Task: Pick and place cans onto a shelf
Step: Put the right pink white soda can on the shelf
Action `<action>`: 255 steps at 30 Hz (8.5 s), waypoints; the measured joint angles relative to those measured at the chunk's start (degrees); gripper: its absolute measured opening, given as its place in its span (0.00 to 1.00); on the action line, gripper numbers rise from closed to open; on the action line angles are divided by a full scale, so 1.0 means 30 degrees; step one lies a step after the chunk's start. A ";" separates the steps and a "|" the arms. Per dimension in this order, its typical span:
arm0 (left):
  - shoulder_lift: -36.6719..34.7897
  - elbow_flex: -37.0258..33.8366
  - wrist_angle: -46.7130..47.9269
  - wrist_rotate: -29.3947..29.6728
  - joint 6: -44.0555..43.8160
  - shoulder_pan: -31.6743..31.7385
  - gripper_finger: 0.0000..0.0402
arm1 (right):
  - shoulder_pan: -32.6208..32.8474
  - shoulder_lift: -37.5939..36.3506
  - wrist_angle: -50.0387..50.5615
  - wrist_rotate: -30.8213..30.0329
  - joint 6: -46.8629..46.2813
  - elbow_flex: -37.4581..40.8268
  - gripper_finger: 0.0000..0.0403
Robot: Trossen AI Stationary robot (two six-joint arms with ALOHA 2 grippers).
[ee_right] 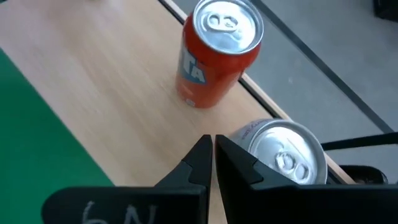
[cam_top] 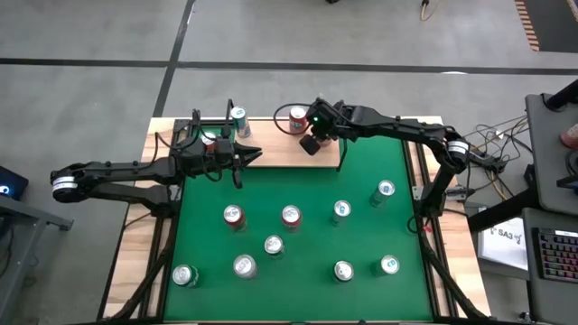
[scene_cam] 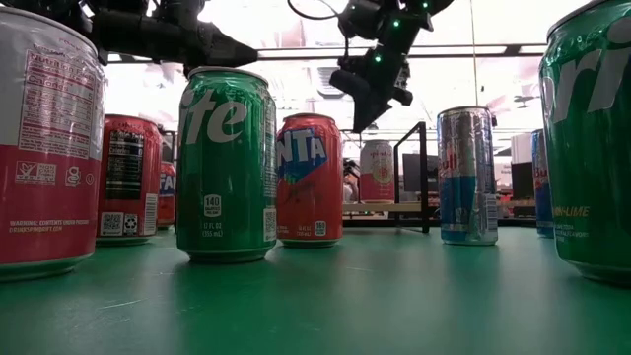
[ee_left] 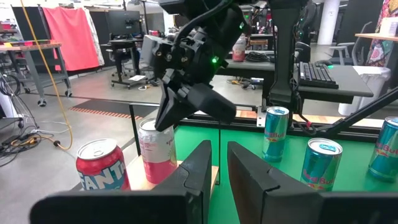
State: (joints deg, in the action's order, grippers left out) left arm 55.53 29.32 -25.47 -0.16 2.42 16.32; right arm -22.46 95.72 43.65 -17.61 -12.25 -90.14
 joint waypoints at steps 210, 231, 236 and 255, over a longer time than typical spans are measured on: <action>0.0000 -0.0015 -0.2062 0.0372 -0.2834 -0.3214 0.09 | -0.4143 -0.0240 0.1780 0.3829 0.0798 -0.0769 0.03; 0.0000 -0.0015 -0.2062 0.0372 -0.2820 -0.3214 0.09 | -0.4103 -0.0131 0.3493 0.2805 0.0081 -0.0769 0.03; 0.0000 -0.0015 -0.2056 0.0373 -0.2812 -0.3214 0.09 | -0.4100 -0.0131 0.3758 0.2805 0.0054 -0.0769 0.03; 0.0000 -0.0015 -0.2055 0.0378 -0.2636 -0.3214 0.09 | -0.3761 -0.0138 0.4026 0.2798 -0.0425 -0.0777 0.03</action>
State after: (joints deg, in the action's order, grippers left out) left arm 55.53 29.28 -31.64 0.97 -5.49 6.68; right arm -33.75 95.31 55.72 -9.21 -13.53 -92.47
